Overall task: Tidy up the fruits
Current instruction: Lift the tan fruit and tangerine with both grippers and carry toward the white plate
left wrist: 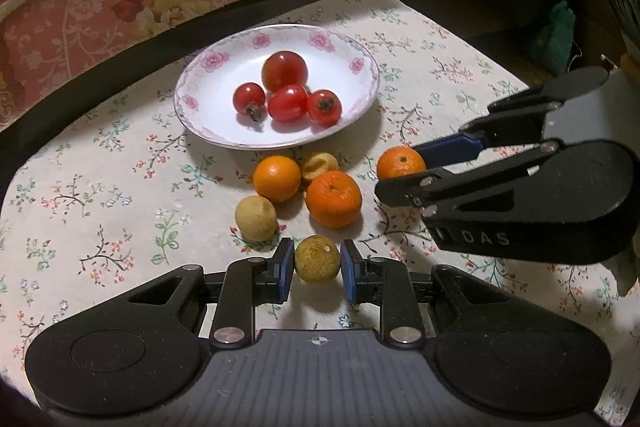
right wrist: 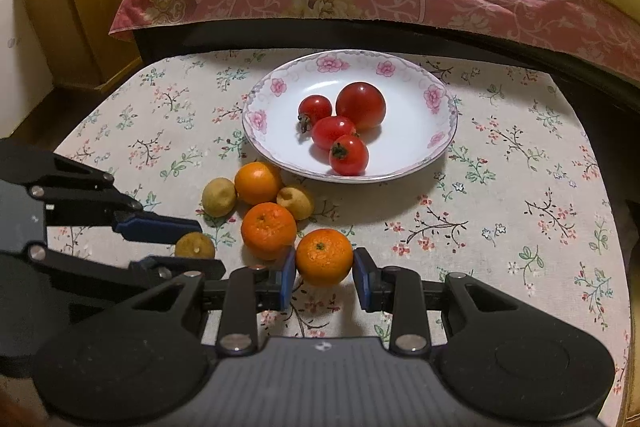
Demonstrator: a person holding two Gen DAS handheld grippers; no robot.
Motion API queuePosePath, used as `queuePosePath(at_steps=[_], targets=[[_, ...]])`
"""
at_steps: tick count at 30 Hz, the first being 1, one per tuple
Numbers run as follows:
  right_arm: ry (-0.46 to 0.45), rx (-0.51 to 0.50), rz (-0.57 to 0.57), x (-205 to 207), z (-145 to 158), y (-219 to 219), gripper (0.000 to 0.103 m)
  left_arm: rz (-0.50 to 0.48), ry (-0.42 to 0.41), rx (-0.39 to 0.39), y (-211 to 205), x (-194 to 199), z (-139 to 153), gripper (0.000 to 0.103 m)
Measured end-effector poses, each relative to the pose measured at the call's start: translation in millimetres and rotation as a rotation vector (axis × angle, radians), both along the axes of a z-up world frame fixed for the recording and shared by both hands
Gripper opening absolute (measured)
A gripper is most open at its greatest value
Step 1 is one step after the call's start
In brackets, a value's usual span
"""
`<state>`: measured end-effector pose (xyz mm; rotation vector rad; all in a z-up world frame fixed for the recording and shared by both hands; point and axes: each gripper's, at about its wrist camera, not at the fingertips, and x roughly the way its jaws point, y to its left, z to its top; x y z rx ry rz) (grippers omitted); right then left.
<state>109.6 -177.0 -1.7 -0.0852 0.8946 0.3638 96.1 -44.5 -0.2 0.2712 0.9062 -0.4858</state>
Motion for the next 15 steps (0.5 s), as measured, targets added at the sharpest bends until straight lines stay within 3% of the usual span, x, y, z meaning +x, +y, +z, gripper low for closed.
queuePosePath(at_steps=[15], targets=[[-0.01, 0.047, -0.019, 5, 7, -4, 0.024, 0.041, -0.033, -0.036, 1, 16, 17, 0.032]])
